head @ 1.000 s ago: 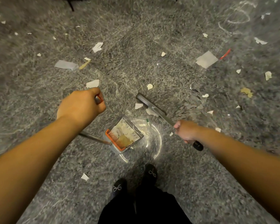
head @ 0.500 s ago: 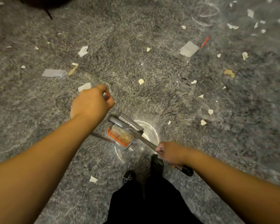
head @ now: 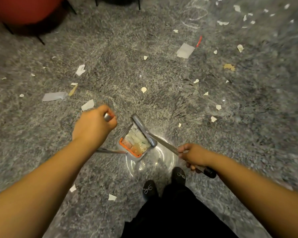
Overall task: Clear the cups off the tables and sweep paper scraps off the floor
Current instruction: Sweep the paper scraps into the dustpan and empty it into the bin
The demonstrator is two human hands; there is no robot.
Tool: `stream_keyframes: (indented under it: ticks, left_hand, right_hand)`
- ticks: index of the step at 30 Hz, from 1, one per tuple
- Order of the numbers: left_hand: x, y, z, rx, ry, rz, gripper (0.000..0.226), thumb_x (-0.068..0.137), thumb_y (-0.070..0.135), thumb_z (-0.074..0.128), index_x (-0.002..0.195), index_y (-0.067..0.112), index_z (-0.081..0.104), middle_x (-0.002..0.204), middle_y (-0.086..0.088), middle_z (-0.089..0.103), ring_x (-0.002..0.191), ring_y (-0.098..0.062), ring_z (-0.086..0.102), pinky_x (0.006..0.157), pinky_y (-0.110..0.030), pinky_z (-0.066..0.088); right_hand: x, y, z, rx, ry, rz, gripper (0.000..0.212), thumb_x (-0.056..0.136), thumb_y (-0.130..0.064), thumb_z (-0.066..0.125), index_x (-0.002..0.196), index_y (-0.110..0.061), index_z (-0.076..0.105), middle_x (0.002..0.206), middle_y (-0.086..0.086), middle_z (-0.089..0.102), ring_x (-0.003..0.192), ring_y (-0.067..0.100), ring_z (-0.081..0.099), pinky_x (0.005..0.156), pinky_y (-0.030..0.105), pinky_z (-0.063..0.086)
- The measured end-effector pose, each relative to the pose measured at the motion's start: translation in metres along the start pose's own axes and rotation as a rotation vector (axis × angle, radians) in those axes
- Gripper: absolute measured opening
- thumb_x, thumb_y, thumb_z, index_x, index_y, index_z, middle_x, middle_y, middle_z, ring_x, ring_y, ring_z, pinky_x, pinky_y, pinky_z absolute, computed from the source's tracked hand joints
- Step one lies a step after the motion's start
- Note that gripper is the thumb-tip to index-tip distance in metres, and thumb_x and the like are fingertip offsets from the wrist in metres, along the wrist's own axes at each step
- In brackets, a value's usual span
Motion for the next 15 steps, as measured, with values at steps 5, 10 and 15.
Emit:
stream_keyframes:
  ticks: [5,10,15]
  left_hand:
    - [-0.017,0.037,-0.002,0.032,0.011,0.142,0.008,0.082,0.033,0.07,0.083,0.032,0.062,0.074,-0.003,0.068,0.07,-0.031,0.062,0.057,-0.03,0.039]
    - [-0.028,0.083,-0.003,0.044,-0.006,0.277,0.008,0.083,0.035,0.07,0.086,0.03,0.064,0.071,-0.002,0.068,0.067,-0.031,0.062,0.053,-0.03,0.039]
    - [-0.029,0.136,-0.004,0.035,-0.002,0.374,0.009,0.082,0.035,0.071,0.084,0.032,0.062,0.067,0.001,0.064,0.063,-0.027,0.059,0.05,-0.028,0.034]
  right_hand:
    - [-0.018,0.026,-0.014,0.152,0.038,0.065,0.014,0.099,-0.018,0.049,0.112,-0.018,0.05,0.058,0.009,0.048,0.034,0.014,0.04,0.038,0.017,0.033]
    - [-0.043,0.047,-0.037,0.219,0.094,0.056,0.018,0.099,-0.017,0.048,0.117,-0.017,0.051,0.059,0.01,0.048,0.036,0.014,0.041,0.037,0.017,0.032]
    - [-0.077,0.071,-0.063,0.308,0.171,0.029,0.012,0.099,-0.015,0.047,0.107,-0.021,0.053,0.057,0.009,0.048,0.035,0.014,0.041,0.037,0.017,0.032]
Point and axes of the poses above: each hand's wrist, its own x-axis towards the middle knuckle, its own z-axis out of the palm, y = z × x, the point moved 9 cm from there along x, towards the middle knuckle
